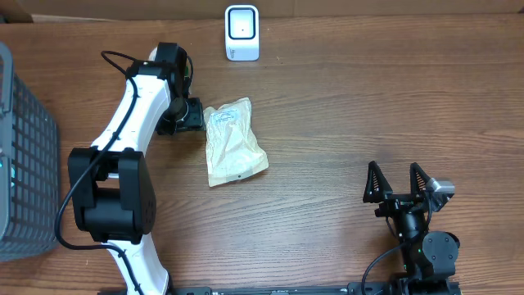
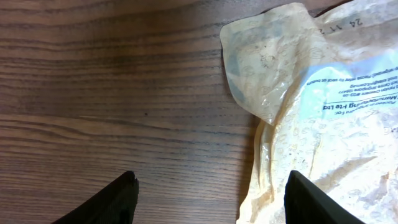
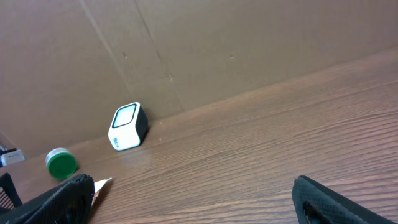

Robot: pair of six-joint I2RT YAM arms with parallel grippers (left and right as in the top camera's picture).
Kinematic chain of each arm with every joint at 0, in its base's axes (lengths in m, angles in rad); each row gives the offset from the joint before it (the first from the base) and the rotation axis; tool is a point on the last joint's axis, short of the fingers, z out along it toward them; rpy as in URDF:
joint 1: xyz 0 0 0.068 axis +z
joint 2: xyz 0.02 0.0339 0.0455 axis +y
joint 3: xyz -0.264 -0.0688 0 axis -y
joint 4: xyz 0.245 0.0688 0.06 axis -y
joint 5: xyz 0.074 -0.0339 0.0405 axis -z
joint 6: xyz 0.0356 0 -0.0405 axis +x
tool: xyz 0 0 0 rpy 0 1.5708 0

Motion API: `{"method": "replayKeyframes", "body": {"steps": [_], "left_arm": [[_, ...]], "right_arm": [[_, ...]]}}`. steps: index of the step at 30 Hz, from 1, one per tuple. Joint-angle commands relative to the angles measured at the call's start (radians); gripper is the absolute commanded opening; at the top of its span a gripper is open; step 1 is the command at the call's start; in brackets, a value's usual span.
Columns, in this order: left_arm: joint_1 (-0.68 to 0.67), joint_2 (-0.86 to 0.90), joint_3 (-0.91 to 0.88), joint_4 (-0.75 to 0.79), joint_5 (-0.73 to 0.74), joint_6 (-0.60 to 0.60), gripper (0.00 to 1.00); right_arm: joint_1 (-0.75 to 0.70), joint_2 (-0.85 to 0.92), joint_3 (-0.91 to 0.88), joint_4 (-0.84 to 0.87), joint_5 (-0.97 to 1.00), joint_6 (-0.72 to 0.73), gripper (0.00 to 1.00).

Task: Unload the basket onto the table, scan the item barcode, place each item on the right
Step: 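Move the green-capped jar to the scanner face with the left gripper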

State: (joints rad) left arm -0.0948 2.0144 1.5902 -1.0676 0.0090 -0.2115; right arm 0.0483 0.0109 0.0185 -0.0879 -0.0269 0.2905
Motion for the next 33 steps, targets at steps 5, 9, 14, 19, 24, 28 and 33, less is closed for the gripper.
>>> {"method": "replayKeyframes", "body": {"steps": [5, 9, 14, 19, 24, 28, 33], "left_arm": [[0.002, -0.008, 0.111, -0.002, -0.021, -0.012, 0.59], [0.006, -0.010, 0.239, 0.017, -0.058, 0.008, 0.66], [0.012, -0.006, 0.290, 0.216, -0.274, 0.010, 1.00], [0.052, 0.042, 0.289, 0.429, -0.370, 0.153, 1.00], [0.119, 0.140, 0.290, 0.634, -0.204, 0.269, 1.00], [0.155, 0.235, 0.291, 0.740, -0.038, 0.324, 1.00], [0.158, 0.315, 0.291, 0.828, -0.015, 0.375, 1.00]], "right_arm": [[0.006, -0.008, -0.011, 0.007, -0.001, -0.004, 1.00], [0.006, -0.008, -0.011, 0.007, -0.002, -0.003, 1.00], [0.006, -0.008, -0.011, 0.007, -0.001, -0.003, 1.00], [0.006, -0.008, -0.011, 0.007, -0.002, -0.003, 1.00], [0.006, -0.008, -0.011, 0.007, -0.001, -0.003, 1.00], [0.006, -0.008, -0.011, 0.007, -0.002, -0.003, 1.00], [0.006, -0.008, -0.011, 0.007, -0.002, -0.003, 1.00]]}}
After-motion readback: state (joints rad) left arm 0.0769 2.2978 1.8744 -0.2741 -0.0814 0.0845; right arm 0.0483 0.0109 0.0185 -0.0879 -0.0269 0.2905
